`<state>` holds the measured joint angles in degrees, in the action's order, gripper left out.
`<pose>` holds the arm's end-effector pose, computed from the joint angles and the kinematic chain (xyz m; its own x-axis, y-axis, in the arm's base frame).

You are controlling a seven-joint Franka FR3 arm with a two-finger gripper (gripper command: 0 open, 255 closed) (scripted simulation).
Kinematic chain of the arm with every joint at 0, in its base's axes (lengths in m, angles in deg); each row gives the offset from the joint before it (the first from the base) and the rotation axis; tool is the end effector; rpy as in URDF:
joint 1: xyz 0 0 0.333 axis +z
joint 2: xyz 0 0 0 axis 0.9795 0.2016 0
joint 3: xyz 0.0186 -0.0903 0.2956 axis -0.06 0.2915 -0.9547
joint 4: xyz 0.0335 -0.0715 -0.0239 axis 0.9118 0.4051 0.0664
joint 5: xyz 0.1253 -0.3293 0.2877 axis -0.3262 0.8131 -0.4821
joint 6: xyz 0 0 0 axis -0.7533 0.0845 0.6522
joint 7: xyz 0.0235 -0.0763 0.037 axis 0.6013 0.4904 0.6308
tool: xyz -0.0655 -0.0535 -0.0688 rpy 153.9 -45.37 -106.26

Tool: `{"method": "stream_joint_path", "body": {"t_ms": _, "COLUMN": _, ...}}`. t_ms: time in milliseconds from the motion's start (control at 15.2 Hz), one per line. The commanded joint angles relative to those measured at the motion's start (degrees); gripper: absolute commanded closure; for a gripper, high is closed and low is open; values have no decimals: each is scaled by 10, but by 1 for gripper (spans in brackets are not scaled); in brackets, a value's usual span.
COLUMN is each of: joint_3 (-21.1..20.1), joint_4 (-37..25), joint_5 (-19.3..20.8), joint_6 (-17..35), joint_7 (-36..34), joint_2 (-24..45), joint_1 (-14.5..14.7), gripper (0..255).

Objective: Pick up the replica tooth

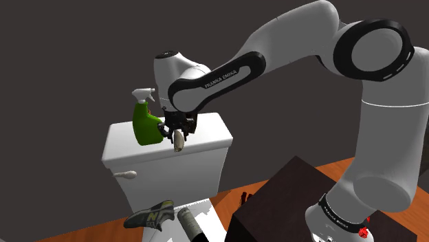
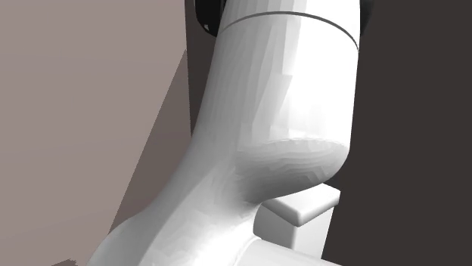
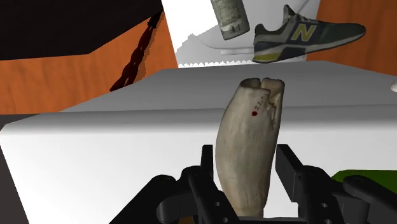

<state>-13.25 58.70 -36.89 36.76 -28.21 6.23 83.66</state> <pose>0.6020 0.3338 0.2935 0.9151 -0.4028 0.0203 -0.4032 -0.9128 0.0656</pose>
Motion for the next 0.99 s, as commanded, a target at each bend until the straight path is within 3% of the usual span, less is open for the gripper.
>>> {"method": "stream_joint_path", "body": {"t_ms": 0, "joint_3": -2, "joint_4": -6, "joint_5": -4, "joint_6": -12, "joint_7": 3, "joint_2": -6, "joint_1": -1, "gripper": 255}}
{"method": "stream_joint_path", "body": {"t_ms": 924, "joint_3": -12, "joint_4": -52, "joint_5": -28, "joint_6": -90, "joint_7": 21, "joint_2": -43, "joint_1": -6, "gripper": 255}}
